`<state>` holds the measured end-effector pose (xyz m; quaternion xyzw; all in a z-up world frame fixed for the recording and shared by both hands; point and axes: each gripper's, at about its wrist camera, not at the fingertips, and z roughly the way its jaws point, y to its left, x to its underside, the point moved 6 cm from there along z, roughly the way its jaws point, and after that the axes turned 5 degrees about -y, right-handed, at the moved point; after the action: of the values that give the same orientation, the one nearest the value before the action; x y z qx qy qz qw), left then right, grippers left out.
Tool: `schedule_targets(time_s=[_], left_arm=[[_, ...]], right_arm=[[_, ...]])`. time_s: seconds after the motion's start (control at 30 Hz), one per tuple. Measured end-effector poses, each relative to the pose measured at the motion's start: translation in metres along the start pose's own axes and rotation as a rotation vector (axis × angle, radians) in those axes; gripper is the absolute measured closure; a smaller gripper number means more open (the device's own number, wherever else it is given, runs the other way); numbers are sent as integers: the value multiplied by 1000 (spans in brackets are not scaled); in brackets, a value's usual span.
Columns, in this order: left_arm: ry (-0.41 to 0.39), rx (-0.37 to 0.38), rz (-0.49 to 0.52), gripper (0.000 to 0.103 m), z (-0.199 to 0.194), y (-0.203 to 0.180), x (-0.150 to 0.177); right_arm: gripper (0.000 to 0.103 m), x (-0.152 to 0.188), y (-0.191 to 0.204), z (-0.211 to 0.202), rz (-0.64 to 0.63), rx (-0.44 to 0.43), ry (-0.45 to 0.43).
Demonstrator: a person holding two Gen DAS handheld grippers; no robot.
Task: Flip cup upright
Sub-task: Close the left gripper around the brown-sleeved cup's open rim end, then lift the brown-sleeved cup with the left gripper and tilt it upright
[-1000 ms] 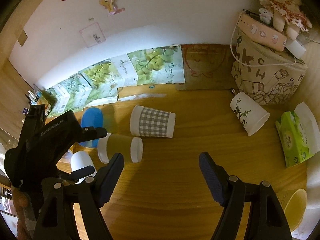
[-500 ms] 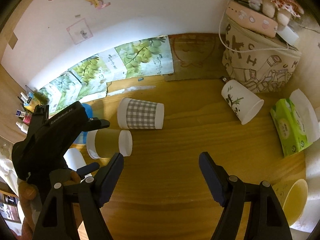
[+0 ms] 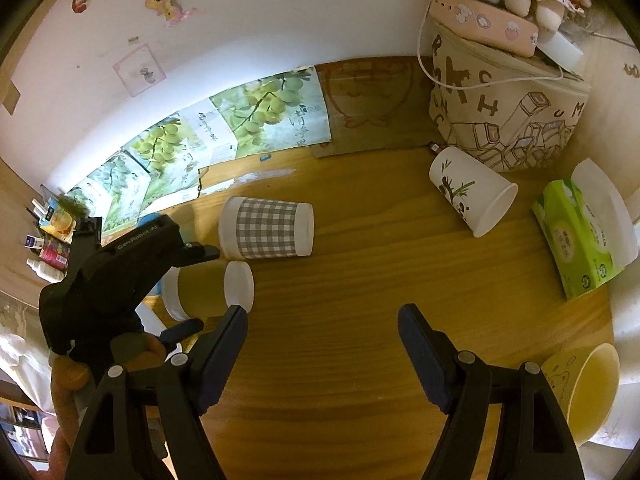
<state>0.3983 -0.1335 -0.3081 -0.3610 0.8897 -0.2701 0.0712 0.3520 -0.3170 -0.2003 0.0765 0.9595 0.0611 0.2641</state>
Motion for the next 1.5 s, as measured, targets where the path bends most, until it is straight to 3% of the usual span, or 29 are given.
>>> schedule_targets(time_s=[0.1, 0.83, 1.27, 1.5], left_arm=[[-1, 6, -6, 26, 4, -1, -2], [-53, -29, 81, 30, 1, -9, 3], [-59, -88, 220, 30, -19, -2, 23], [-54, -74, 312, 30, -49, 5, 56]], right_arm=[[25, 0, 0, 1, 4, -2, 1], [25, 7, -18, 0, 60, -50, -2], [25, 43, -23, -26, 81, -97, -18], [25, 73, -23, -48, 119, -152, -14]])
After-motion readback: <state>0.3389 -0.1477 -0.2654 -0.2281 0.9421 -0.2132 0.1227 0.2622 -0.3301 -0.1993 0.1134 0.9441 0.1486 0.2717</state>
